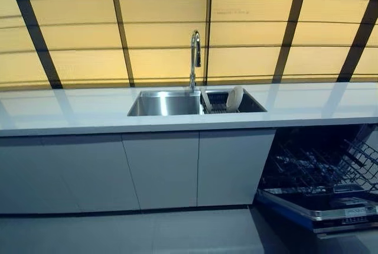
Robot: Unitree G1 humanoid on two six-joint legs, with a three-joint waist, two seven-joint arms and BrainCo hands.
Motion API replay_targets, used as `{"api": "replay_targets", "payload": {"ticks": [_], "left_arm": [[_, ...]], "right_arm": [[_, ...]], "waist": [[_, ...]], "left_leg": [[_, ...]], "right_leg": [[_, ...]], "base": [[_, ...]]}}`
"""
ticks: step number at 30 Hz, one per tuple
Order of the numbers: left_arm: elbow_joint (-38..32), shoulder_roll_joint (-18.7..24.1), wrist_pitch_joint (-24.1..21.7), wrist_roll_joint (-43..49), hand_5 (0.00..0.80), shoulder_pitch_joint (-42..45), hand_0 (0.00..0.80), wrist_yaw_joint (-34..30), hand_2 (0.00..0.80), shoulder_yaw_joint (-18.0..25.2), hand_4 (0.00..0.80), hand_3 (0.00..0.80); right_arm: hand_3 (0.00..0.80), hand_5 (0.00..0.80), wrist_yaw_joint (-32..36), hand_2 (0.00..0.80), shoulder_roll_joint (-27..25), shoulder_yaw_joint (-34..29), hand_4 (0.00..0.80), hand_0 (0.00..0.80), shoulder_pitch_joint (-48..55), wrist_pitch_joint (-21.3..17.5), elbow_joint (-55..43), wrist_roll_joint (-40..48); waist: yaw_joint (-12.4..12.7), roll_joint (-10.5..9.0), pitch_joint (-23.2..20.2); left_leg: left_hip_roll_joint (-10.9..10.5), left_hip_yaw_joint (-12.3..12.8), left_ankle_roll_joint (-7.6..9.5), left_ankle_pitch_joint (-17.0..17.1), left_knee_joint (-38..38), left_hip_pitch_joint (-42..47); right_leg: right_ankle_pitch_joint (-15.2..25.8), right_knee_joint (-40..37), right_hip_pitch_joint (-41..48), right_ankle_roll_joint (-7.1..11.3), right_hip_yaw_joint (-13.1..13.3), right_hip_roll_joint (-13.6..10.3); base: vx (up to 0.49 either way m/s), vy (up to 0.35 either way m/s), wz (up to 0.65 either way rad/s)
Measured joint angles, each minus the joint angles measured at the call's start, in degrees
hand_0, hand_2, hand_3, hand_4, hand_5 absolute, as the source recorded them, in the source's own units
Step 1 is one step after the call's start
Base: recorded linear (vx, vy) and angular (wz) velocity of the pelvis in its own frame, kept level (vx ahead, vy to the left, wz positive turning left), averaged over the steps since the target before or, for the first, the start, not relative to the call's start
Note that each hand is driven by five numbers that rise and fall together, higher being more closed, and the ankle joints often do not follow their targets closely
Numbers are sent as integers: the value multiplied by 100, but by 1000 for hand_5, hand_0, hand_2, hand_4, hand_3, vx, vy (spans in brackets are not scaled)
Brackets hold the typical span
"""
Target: Take plates into dishwasher
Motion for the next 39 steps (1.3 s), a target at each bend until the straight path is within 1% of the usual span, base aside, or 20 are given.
{"api": "replay_targets", "payload": {"ticks": [2,3,4,5,6,7,10,15,16,18,20,21,22,25,28,30,31,33,37,39], "left_arm": [[24,-93,-55,0,0,9,0,31,0,-13,0,0],[71,-183,-67,2,0,-2,0,41,0,-6,0,0],[114,-288,-70,2,0,17,0,46,0,48,0,0],[51,-184,-87,-16,0,28,0,79,0,118,0,0],[-37,134,-114,-125,0,113,0,128,0,217,0,0],[8,216,-81,-174,0,133,0,190,0,350,0,0],[61,135,-66,-245,0,131,0,215,0,356,0,0],[28,83,-54,-174,0,143,0,219,0,126,0,0],[27,104,-39,-160,0,127,0,219,0,120,0,0],[-3,157,41,-148,0,116,0,209,0,118,0,0],[8,167,91,-147,0,92,0,195,0,119,0,0],[62,96,106,-52,0,-27,0,192,0,107,0,0],[53,65,140,-36,0,13,0,179,0,61,0,0],[66,229,175,163,0,40,0,119,0,-101,0,0],[66,247,252,183,0,67,0,100,0,-107,0,0],[195,189,262,269,0,-40,0,-14,0,-274,0,0],[278,132,253,431,0,-76,0,-90,0,-306,0,0],[293,69,284,408,0,-68,0,-170,0,-295,0,0],[305,8,341,409,0,193,0,-154,0,-183,0,0],[303,-64,339,408,0,336,0,-134,0,-54,0,0]], "right_arm": [[0,0,9,0,-94,190,0,0,-50,-20,118,-28],[0,0,30,0,-194,285,0,0,-97,-42,176,-36],[0,0,5,0,-330,268,0,0,-187,-67,192,-38],[0,0,-23,0,-266,201,0,0,-261,-46,211,-39],[0,0,58,0,-31,207,0,0,-246,-67,206,-39],[0,0,94,0,4,178,0,0,-258,-81,167,-40],[0,0,84,0,21,55,0,0,-316,-46,326,-42],[0,0,93,0,130,-59,0,0,-300,-161,236,-264],[0,0,86,0,172,-58,0,0,-307,-174,237,-270],[0,0,95,0,284,-49,0,0,-303,-193,240,-265],[0,0,76,0,374,-46,0,0,-370,-195,291,-265],[0,0,27,0,407,-85,0,0,-488,-190,270,-262],[0,0,-41,0,366,-80,0,0,-431,-193,208,-256],[0,0,-223,0,380,63,0,0,-132,-253,-259,-214],[0,0,-350,0,305,70,0,0,-117,-276,-310,-71],[0,0,-388,0,256,163,0,0,-136,-355,-313,93],[0,0,-377,0,286,154,0,0,-127,-367,-290,239],[0,0,-356,0,302,0,0,0,-127,-338,-264,254],[0,0,-346,0,335,-152,0,0,-27,-266,-247,252],[0,0,-348,0,280,-248,0,0,-25,-175,-222,251]], "waist": [[26,56,20],[66,231,33],[180,738,91],[316,676,234],[376,156,258],[296,121,308],[443,147,336],[478,289,256],[479,258,235],[478,-1,69],[492,-88,7],[506,-11,-27],[456,66,-136],[99,-45,-363],[-13,-11,-367],[-211,53,-346],[-455,46,-356],[-471,-3,-322],[-455,-178,-342],[-473,93,-374]], "left_leg": [[-258,226,-12,-10,-994,131],[-278,229,29,-59,-1534,232],[79,206,69,49,-2027,291],[132,263,138,437,-2006,371],[-99,363,146,440,-1904,361],[-88,260,164,442,-1749,247],[-160,229,225,477,-1713,202],[-295,269,517,689,-1851,171],[-378,319,777,705,-1910,220],[-557,559,937,654,-1993,385],[-612,535,1055,448,-1629,423],[-709,638,1346,76,-1495,469],[-677,518,1232,28,-1662,562],[-891,109,1383,156,-2082,888],[-924,28,1459,137,-2231,1037],[-915,-352,1434,92,-2223,1008],[-963,-646,1434,68,-2227,1028],[-1024,-764,1399,-47,-2235,1190],[-1122,-882,1213,-595,-1999,1660],[-729,-856,1032,-911,-1838,1795]], "right_leg": [[-14,-278,52,16,21,-140],[-15,-460,147,37,21,4],[-153,308,-43,-70,-127,479],[-638,1376,-146,-99,-229,617],[-1405,1567,-7,-328,-190,586],[-1456,1312,129,-507,-194,655],[-1356,972,315,-594,52,640],[-1429,766,667,-269,555,522],[-1515,783,724,-184,579,438],[-1517,838,724,-43,528,171],[-1270,777,922,66,337,67],[-1268,1510,703,228,226,107],[-1302,2343,305,270,188,116],[-1137,4263,-961,339,218,0],[-1110,3677,-1726,340,215,-91],[-888,1385,-1698,413,210,1],[-528,181,-1639,694,206,-25],[-37,-676,-1635,718,173,-83],[233,-164,-1314,512,14,-234],[323,51,-1163,488,-160,29]], "base": [[469,99,-19],[440,112,-38],[412,130,-58],[383,149,-64],[361,157,-9],[377,159,9],[445,130,-9],[235,101,-18],[288,161,-24],[246,145,-25],[413,286,-28],[509,333,-36],[358,186,-18],[172,40,58],[433,-132,26],[718,-223,77],[655,-172,97],[553,-204,60],[301,-155,52],[503,-257,35]]}}
